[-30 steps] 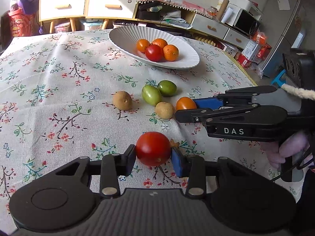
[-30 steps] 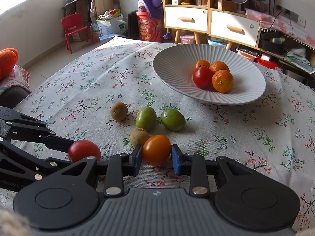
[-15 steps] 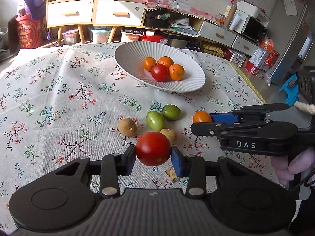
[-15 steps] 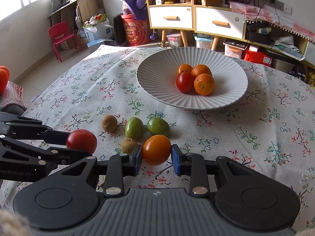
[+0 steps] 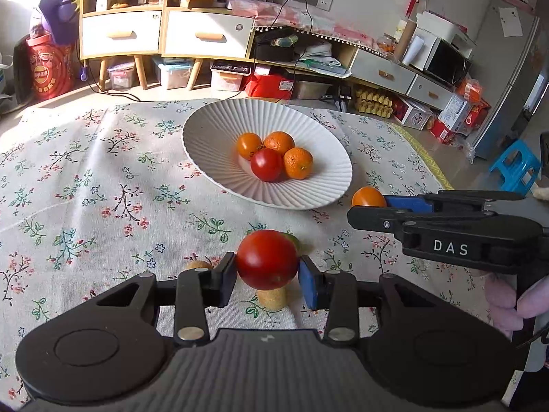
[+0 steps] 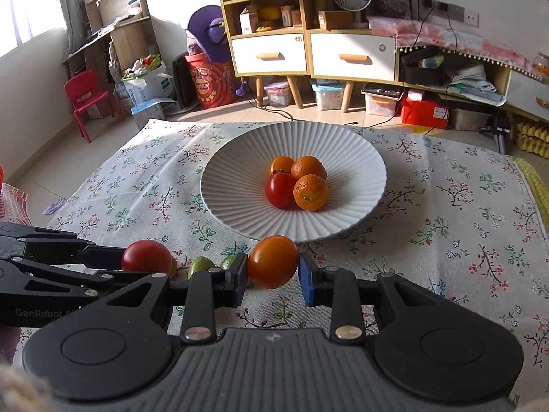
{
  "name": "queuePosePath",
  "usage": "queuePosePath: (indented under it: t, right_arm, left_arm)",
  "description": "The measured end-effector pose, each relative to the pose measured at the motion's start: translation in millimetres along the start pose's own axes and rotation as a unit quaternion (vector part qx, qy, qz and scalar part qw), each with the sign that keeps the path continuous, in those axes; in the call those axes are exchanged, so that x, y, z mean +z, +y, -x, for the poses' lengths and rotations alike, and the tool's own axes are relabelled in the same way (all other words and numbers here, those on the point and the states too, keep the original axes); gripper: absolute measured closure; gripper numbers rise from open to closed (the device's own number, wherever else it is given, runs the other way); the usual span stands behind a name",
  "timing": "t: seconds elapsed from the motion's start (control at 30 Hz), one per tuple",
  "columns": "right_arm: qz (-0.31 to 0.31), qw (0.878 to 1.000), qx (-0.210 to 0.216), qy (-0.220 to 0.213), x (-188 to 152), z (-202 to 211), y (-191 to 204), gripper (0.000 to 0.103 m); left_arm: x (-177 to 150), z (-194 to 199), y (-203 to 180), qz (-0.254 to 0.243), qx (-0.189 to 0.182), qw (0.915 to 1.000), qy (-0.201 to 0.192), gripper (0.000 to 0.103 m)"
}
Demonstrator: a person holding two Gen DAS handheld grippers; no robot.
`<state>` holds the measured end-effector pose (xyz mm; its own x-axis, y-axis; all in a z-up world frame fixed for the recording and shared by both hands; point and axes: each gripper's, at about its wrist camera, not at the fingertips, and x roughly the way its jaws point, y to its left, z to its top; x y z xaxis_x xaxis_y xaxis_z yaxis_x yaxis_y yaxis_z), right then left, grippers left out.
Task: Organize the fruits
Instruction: 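Carry the red and orange tomatoes over the white plate with both tools, then open both tools to release the tomatoes into the plate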
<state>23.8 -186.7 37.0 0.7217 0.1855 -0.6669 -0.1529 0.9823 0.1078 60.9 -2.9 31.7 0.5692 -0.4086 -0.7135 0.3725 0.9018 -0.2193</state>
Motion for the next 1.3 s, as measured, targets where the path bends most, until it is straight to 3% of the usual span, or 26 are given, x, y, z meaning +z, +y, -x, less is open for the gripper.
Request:
queuePosePath:
  t: [0.27,0.47,0.97,1.3]
  right_arm:
    - [-0.021,1.000,-0.006,-0.020,17,-6,-18,0.075]
    - [-0.020,0.999,-0.004,-0.035,25,-20,-28,0.075]
    - [-0.043,0.999,-0.004,-0.020,37,-62,-52,0.075]
    - [-0.038,0.999,-0.001,-0.023,37,-64,-49,0.074]
  left_arm:
    - [18,-11,-7,0.009,0.000,0.9997,-0.023,0.073]
    - [33,-26,-10,-0.014,0.012,0.9986,-0.049,0.073]
    - [59,-79,2,-0.025,0.066,0.9964,-0.047,0.073]
    - [66,-84,6,-0.036,0.068,0.9958,-0.049,0.072]
